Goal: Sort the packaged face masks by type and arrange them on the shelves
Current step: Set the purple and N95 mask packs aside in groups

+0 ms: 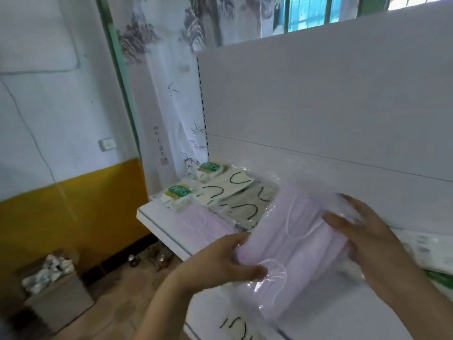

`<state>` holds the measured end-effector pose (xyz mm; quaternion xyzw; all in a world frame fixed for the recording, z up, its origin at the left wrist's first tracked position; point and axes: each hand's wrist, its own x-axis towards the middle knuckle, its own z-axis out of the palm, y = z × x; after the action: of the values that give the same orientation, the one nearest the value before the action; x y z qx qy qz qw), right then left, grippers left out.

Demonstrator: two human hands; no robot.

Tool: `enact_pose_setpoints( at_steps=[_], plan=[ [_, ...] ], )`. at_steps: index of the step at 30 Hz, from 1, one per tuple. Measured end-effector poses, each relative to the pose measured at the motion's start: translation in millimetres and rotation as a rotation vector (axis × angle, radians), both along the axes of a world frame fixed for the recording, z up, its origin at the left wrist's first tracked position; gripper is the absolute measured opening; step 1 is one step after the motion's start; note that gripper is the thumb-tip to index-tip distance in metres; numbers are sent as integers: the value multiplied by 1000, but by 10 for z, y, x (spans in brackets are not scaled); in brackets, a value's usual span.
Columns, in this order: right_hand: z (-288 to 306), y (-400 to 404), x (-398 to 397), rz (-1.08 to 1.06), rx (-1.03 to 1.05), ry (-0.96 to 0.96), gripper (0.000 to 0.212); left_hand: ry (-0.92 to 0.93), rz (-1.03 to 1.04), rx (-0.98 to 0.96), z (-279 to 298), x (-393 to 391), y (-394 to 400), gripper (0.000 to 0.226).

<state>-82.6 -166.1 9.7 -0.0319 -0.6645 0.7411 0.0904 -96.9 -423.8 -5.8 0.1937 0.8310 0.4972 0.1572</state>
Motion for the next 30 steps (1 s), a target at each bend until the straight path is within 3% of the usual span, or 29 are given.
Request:
enact_pose_setpoints(
  at_steps=[2, 5, 7, 10, 11, 13, 16, 18, 22, 26, 30],
  plan=[
    [-56, -396, -244, -14, 124, -51, 46, 19, 102, -71, 67, -308, -577, 47],
    [-286, -987, -536, -31, 275, -156, 27, 82, 325, -41, 15, -865, -1254, 54],
    [-418, -1372, -658, -63, 352, -215, 32, 130, 458, -60, -101, -1278, -1519, 63],
    [-554, -1819, -798, -145, 587, -247, 73, 438, 546, -295, -391, -1643, -1689, 74],
    [-561, -1925, -801, -178, 708, -255, 82, 596, 524, -393, -511, -1643, -1712, 71],
    [-625, -2068, -813, -222, 993, -256, 74, 803, 307, -450, -733, -1514, -1725, 63],
    [-812, -2179, -879, -235, 1204, -199, 55, 857, 3, -497, -1120, -1432, -1721, 64],
    [-914, -2234, -926, -248, 1317, -129, 57, 858, 3, -526, -1245, -1512, -1661, 68],
    [-833, -2160, -947, -313, 1304, -84, 80, 876, 74, -472, -1144, -1609, -1546, 67],
    [-703, -1650, -915, -541, 1250, -11, 73, 988, 27, -394, -1058, -1616, -1431, 66],
    [-743, -953, -801, -641, 1230, -146, 81, 1093, -78, -339, -1036, -1623, -1242, 57]
  ],
)
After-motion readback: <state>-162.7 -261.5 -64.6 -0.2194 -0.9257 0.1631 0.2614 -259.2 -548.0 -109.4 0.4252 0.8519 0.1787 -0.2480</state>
